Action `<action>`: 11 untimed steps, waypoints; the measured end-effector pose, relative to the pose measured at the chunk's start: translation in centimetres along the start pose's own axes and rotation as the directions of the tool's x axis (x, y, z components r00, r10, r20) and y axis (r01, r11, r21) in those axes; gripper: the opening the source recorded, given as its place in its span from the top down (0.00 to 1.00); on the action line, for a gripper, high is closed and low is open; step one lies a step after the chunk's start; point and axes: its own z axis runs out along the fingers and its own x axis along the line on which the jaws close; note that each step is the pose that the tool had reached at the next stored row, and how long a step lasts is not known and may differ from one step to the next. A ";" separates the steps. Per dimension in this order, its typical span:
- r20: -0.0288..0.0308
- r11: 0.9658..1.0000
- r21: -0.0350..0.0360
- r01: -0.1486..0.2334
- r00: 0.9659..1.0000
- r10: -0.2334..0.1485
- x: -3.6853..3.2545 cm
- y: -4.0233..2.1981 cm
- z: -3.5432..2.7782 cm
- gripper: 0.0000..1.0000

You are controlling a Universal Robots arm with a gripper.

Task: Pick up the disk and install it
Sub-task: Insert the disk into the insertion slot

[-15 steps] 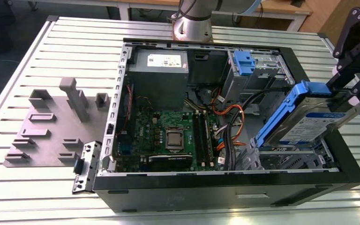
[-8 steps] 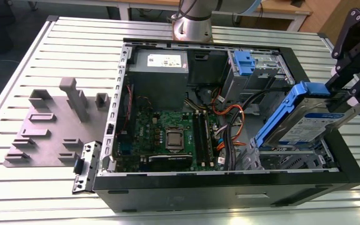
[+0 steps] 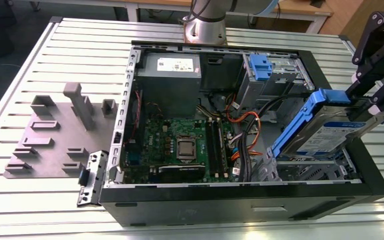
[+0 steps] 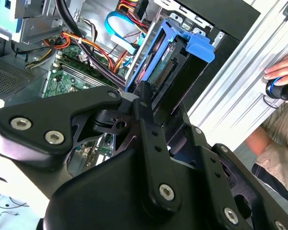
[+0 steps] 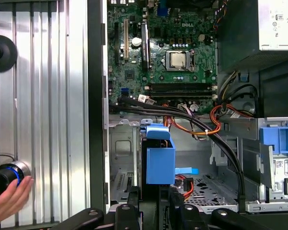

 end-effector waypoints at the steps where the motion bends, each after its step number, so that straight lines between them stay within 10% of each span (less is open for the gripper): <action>1: 0.000 1.000 0.000 0.000 1.000 0.000 0.00 0.00 0.04 0.65; 11: 0.000 1.000 0.000 0.000 1.000 0.000 0.03 -0.01 0.76 0.65</action>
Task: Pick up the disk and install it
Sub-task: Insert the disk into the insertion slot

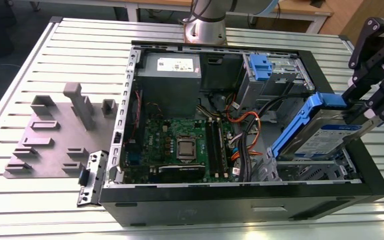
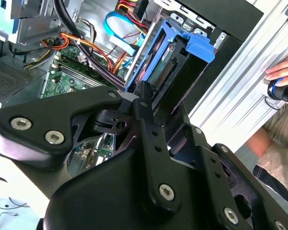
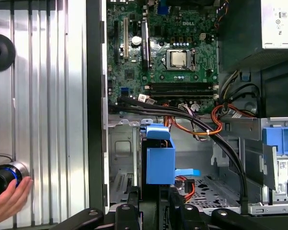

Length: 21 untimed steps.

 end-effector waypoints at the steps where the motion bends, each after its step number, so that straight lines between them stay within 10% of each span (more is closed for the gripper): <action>1: 0.000 1.000 0.000 0.000 1.000 0.000 0.00 0.00 0.09 0.65; 21: 0.000 1.000 0.000 0.000 1.000 0.000 0.11 -0.04 2.53 0.65</action>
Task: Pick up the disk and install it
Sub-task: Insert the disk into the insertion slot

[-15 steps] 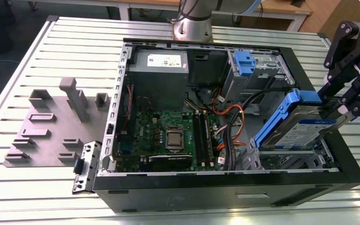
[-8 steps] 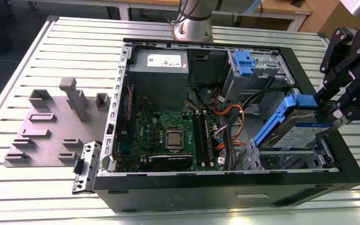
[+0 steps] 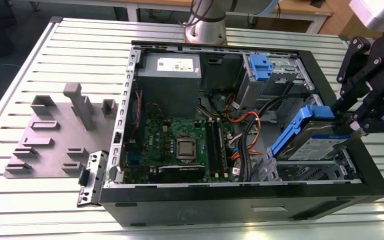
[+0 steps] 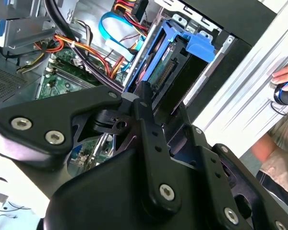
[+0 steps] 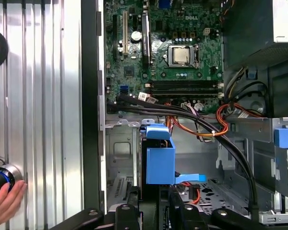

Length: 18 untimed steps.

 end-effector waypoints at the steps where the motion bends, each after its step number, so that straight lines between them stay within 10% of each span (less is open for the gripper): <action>1: 0.000 1.000 0.000 0.000 1.000 0.000 0.01 0.00 0.18 0.65; 18: -0.004 1.000 0.000 0.000 1.000 0.000 0.14 -0.06 3.28 0.65</action>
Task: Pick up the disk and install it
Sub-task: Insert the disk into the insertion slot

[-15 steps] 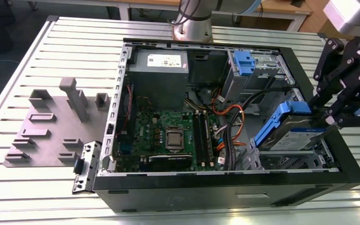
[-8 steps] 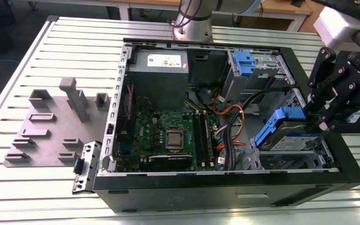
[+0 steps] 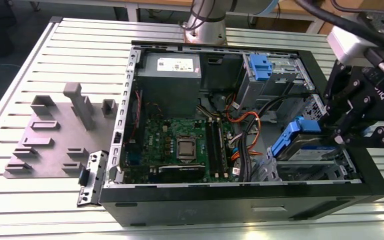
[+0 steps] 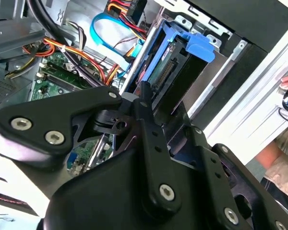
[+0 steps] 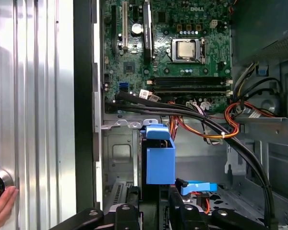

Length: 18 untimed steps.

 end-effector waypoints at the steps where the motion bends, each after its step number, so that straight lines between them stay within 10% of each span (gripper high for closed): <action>1: 0.000 1.000 0.000 0.000 1.000 0.000 0.01 0.00 0.18 0.65; 18: -0.008 1.000 0.000 0.000 1.000 0.000 0.10 -0.04 2.44 0.65</action>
